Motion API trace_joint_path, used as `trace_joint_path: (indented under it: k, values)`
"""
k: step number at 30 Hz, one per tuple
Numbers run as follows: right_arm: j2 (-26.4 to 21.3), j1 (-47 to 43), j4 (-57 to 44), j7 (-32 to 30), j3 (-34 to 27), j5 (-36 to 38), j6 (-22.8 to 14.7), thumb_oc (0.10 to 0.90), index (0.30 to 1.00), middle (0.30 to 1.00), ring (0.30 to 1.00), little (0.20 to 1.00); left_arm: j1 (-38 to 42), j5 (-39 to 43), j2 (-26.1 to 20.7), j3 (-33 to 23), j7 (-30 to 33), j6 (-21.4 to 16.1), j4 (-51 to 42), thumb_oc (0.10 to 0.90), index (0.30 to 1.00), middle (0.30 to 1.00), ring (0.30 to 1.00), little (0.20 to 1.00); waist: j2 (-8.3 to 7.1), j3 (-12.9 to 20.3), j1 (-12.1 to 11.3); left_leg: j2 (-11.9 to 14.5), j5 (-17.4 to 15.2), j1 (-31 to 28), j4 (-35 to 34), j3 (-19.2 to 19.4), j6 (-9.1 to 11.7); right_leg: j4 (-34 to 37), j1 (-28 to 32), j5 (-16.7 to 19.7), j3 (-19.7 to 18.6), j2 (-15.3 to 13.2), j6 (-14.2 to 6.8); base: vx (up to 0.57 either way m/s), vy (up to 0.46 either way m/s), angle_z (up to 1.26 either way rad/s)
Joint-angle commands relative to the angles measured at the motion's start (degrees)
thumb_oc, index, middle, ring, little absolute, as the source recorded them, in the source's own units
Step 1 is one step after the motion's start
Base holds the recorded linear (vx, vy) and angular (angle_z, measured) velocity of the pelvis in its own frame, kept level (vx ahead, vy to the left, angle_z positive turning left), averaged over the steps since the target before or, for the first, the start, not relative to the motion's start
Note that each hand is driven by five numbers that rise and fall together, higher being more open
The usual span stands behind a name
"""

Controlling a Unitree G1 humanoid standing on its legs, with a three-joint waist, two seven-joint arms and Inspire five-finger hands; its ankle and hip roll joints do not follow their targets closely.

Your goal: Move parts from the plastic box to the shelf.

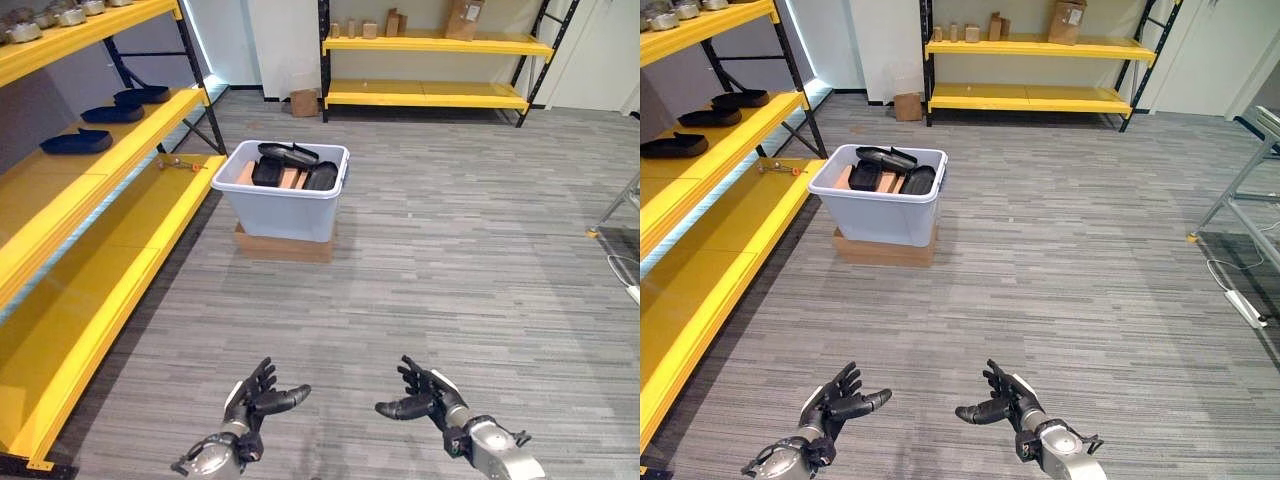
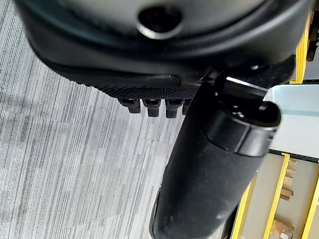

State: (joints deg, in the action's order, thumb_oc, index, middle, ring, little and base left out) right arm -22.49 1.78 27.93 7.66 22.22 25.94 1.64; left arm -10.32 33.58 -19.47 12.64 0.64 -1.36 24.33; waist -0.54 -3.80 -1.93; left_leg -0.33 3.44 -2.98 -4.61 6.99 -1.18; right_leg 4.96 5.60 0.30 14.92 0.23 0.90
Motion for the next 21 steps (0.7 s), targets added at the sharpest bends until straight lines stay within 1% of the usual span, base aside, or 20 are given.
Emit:
trace_joint_path:
  k: [1,12,21]
  values:
    - [-0.1,-3.5,-2.0,0.6,-0.6,1.1,-4.3,0.9,1.0,1.0,1.0,1.0,4.0,1.3,-0.8,-1.5,-0.8,-4.4,-2.4,0.9,1.0,1.0,1.0,1.0,-1.03,1.7,-1.4,4.9,-2.4,-2.0,-0.4,0.2,4.2,0.0,-0.8,1.4,0.4,-6.1,-7.5,0.0,0.0,0.0]
    - [0.0,-3.5,-1.5,0.7,-0.7,1.1,-4.2,0.9,1.0,1.0,1.0,1.0,4.1,-0.2,-1.0,-0.7,-1.2,-4.2,-1.9,0.9,1.0,1.0,1.0,1.0,-0.63,1.8,-1.3,4.8,-2.6,-2.4,-0.4,0.3,4.2,0.0,-0.4,1.4,0.3,-6.3,-7.6,0.0,0.0,0.0]
    - [0.0,-3.8,-1.6,1.0,-0.4,0.8,-4.1,0.9,1.0,1.0,1.0,1.0,3.9,-0.3,-1.1,-0.6,-1.6,-3.9,-1.9,0.9,1.0,1.0,1.0,1.0,-0.58,1.8,-1.3,4.7,-2.6,-2.6,-0.4,0.4,4.1,0.0,-0.3,1.4,0.2,-6.4,-7.6,0.0,0.0,0.0]
